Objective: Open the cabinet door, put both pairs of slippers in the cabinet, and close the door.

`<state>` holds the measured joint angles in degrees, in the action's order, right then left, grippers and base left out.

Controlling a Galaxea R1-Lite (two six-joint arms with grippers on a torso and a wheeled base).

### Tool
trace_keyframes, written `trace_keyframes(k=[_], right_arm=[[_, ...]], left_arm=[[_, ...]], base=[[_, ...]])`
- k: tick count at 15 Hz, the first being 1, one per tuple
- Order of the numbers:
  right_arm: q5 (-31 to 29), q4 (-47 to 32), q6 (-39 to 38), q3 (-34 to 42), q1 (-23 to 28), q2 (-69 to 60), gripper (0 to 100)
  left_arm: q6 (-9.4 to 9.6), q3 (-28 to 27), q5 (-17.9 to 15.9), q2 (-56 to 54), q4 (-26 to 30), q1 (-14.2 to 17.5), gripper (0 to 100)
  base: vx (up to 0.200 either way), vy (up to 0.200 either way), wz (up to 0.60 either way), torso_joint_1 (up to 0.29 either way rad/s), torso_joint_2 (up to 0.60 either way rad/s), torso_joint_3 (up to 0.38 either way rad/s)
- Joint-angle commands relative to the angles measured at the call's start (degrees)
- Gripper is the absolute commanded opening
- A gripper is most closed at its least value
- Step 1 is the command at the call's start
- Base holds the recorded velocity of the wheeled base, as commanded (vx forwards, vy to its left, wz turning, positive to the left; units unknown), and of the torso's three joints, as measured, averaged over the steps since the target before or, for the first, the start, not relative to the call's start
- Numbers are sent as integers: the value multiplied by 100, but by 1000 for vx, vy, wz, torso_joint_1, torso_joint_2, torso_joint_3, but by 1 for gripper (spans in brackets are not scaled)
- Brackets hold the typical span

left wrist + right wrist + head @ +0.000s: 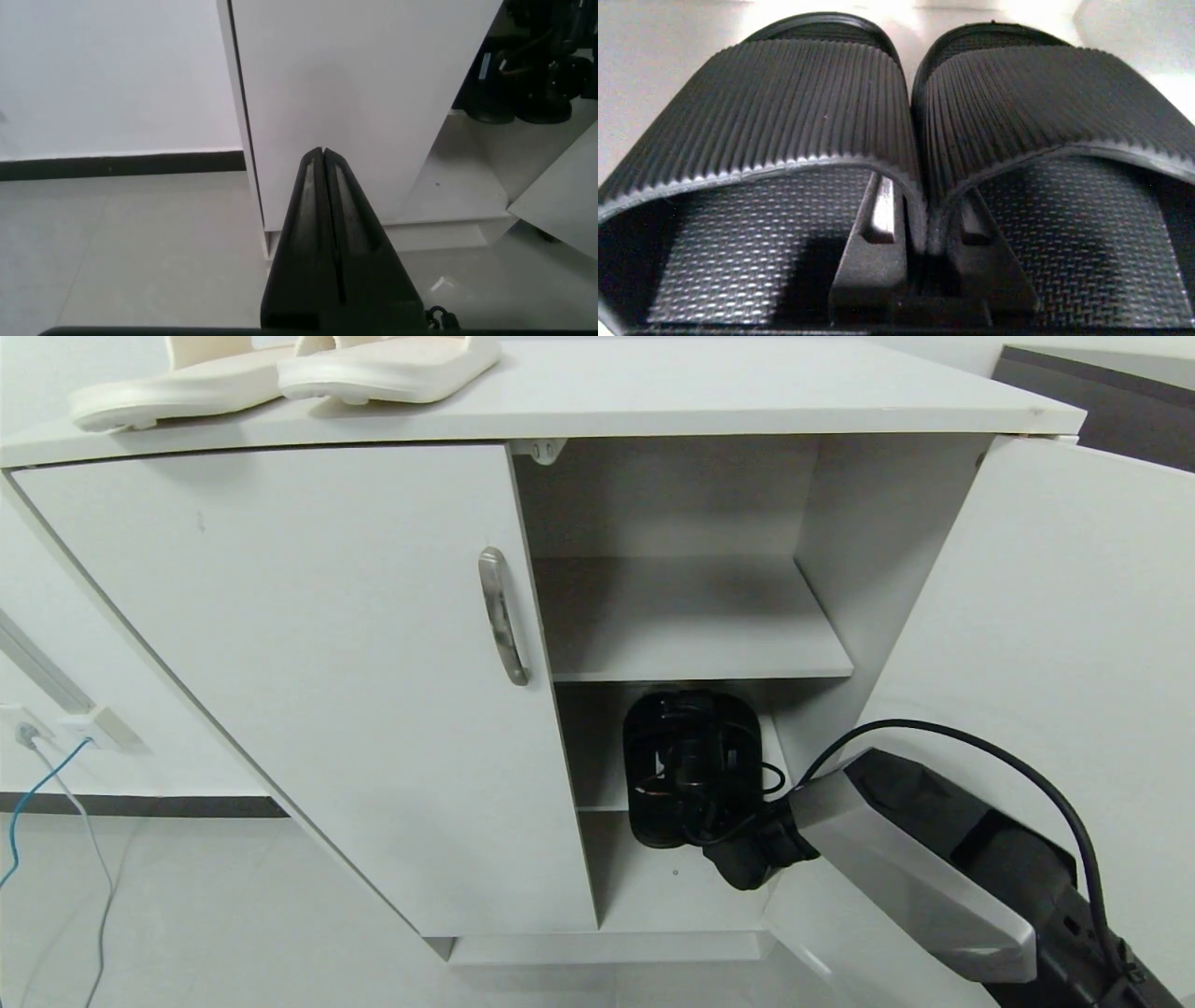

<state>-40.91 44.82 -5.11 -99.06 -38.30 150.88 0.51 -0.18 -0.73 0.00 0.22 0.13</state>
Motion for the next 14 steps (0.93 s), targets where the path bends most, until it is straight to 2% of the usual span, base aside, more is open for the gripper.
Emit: trace_keyframes(k=[1,7,14], right_arm=[[-5,-281,1,-632,113,284,0],[409,-448,1,-887,209,293,0],[417,-703,1,-1115,262,354,0]], left_arm=[[-7,1,3,0,4,4,0],[-7,1,3,0,-4,4,0],[-16,1,12,0,-4,4,0]], base=[[0,0,0,0,0,0],[0,0,0,0,0,0],[0,0,0,0,0,0]])
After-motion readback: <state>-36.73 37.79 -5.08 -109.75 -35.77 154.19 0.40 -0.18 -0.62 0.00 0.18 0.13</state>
